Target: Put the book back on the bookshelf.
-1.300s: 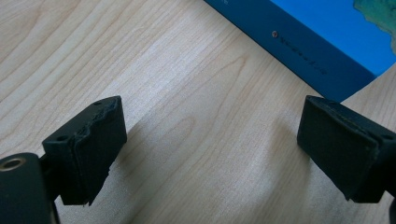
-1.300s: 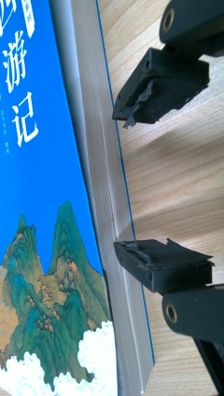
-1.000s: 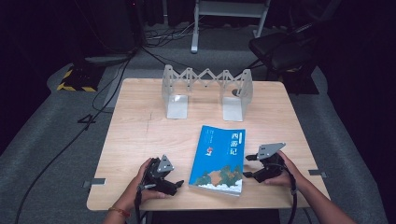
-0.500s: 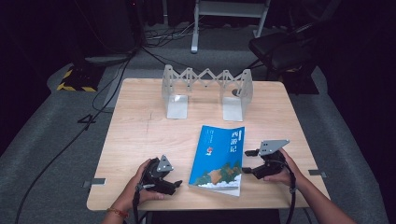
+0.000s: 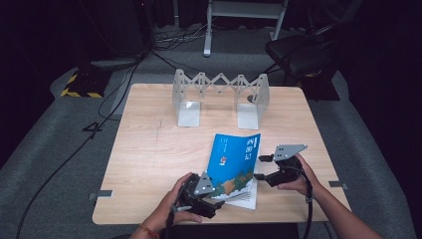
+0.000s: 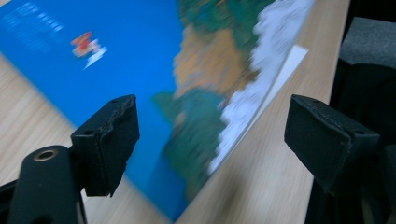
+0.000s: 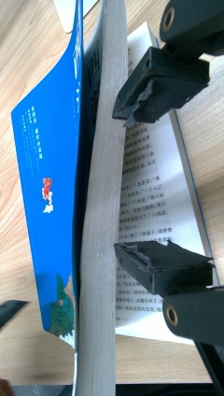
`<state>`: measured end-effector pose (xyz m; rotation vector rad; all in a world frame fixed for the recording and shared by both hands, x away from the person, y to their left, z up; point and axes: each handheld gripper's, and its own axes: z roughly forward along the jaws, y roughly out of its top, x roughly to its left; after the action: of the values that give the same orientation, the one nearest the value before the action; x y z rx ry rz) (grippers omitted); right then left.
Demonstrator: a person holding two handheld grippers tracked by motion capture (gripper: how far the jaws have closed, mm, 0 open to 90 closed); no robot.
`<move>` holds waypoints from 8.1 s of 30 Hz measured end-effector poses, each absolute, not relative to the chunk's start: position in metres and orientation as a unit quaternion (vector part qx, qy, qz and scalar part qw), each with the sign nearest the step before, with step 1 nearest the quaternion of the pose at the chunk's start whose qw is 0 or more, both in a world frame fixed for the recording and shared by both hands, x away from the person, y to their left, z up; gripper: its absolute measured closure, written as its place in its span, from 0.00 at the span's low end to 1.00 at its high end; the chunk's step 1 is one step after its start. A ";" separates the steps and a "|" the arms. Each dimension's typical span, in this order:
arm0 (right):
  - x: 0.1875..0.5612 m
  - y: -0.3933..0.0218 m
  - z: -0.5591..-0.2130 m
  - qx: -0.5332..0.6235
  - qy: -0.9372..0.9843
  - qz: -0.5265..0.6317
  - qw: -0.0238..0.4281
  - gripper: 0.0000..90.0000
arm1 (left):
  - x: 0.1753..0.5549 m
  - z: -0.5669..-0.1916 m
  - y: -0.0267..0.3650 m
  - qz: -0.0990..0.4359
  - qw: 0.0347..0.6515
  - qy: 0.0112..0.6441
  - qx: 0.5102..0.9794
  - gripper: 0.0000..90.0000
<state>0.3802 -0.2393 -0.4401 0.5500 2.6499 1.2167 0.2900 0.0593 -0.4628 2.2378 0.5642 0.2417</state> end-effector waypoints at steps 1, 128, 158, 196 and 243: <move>0.380 -0.239 -0.440 0.185 0.890 0.408 0.087 0.33 | 0.290 -0.463 0.059 0.096 0.399 0.223 0.884 0.23; 0.404 -0.186 -0.466 0.039 0.892 0.407 0.192 0.71 | 0.318 -0.440 0.140 0.189 0.355 0.294 0.867 0.58; 0.388 -0.167 -0.462 0.009 0.895 0.396 0.203 0.73 | 0.325 -0.456 0.089 0.248 0.295 0.293 0.875 0.66; 0.406 -0.160 -0.454 -0.022 0.886 0.437 0.155 0.75 | 0.331 -0.456 0.097 0.218 0.320 0.290 0.875 0.45; 0.447 -0.197 -0.497 0.147 0.898 0.398 0.115 0.41 | 0.324 -0.440 0.123 0.247 0.462 0.290 0.801 0.84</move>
<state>0.4473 -0.1972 -0.4970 0.4295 2.6333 1.1669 0.3245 0.1234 -0.4398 1.9692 0.7124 0.6070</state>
